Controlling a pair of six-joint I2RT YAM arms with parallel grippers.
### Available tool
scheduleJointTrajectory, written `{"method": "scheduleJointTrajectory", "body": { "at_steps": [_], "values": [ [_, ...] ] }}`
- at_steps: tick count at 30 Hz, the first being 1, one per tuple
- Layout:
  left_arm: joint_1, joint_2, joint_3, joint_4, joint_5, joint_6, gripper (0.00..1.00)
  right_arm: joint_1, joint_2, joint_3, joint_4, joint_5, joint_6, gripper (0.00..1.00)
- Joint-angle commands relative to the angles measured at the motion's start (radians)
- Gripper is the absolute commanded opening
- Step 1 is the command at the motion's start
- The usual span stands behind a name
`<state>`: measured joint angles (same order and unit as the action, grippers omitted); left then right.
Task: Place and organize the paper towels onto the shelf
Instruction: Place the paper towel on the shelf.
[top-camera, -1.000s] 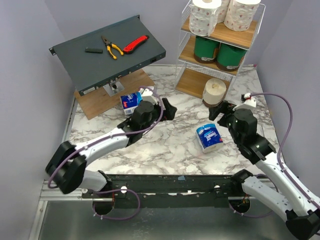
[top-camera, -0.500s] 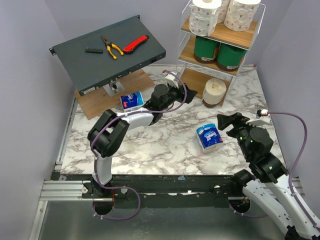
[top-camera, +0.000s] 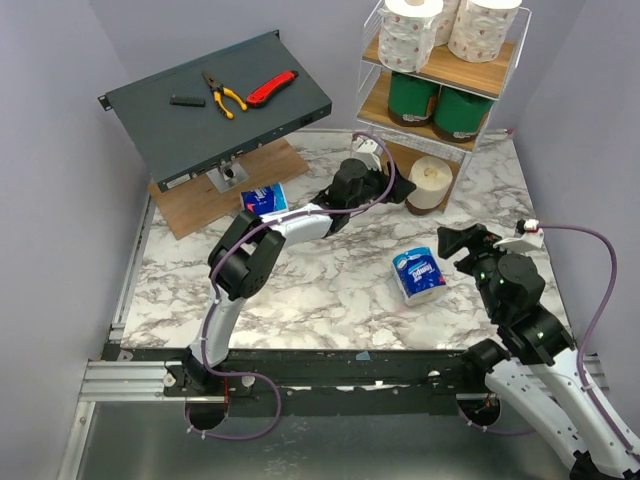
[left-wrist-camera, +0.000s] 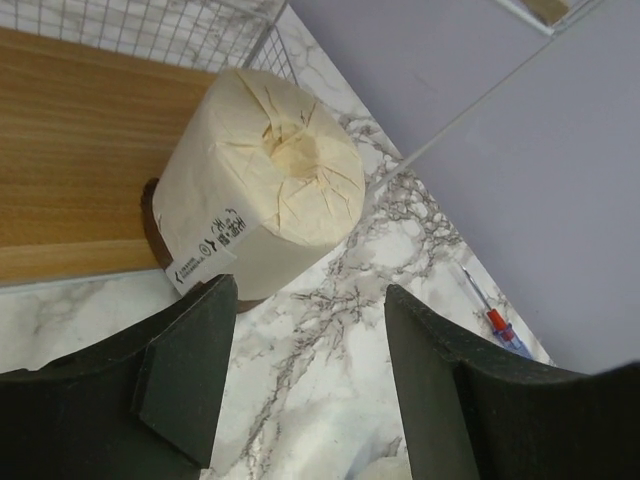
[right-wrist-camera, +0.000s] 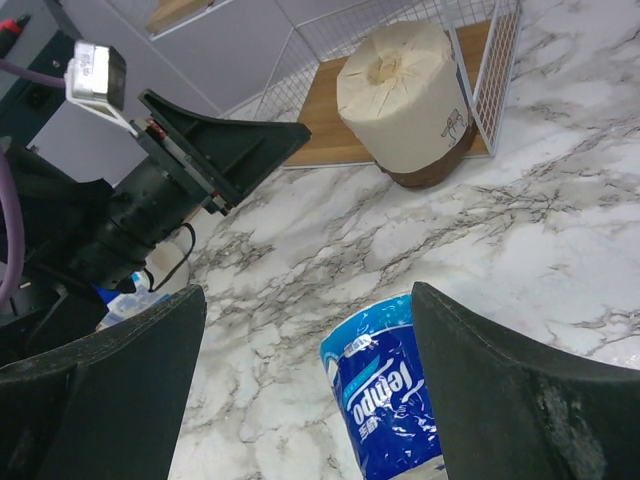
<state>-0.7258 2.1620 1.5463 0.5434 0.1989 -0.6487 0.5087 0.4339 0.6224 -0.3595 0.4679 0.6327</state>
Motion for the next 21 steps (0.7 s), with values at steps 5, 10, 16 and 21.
{"method": "scheduleJointTrajectory", "body": {
  "at_steps": [5, 10, 16, 21],
  "values": [
    [-0.008, 0.045, 0.001, -0.088, -0.062, -0.152, 0.55, -0.002, 0.014, -0.007, 0.015, 0.036, 0.016, 0.86],
    [-0.007, 0.046, 0.008, -0.119, -0.083, -0.204, 0.48, -0.003, 0.016, -0.017, 0.026, 0.040, 0.019, 0.86],
    [-0.012, 0.112, 0.170, -0.308, -0.067, -0.249, 0.43, -0.003, 0.020, -0.008, 0.034, 0.050, 0.013, 0.86],
    [-0.016, 0.140, 0.213, -0.326, -0.055, -0.291, 0.40, -0.003, 0.020, 0.003, 0.036, 0.056, 0.000, 0.86]
  ]
}}
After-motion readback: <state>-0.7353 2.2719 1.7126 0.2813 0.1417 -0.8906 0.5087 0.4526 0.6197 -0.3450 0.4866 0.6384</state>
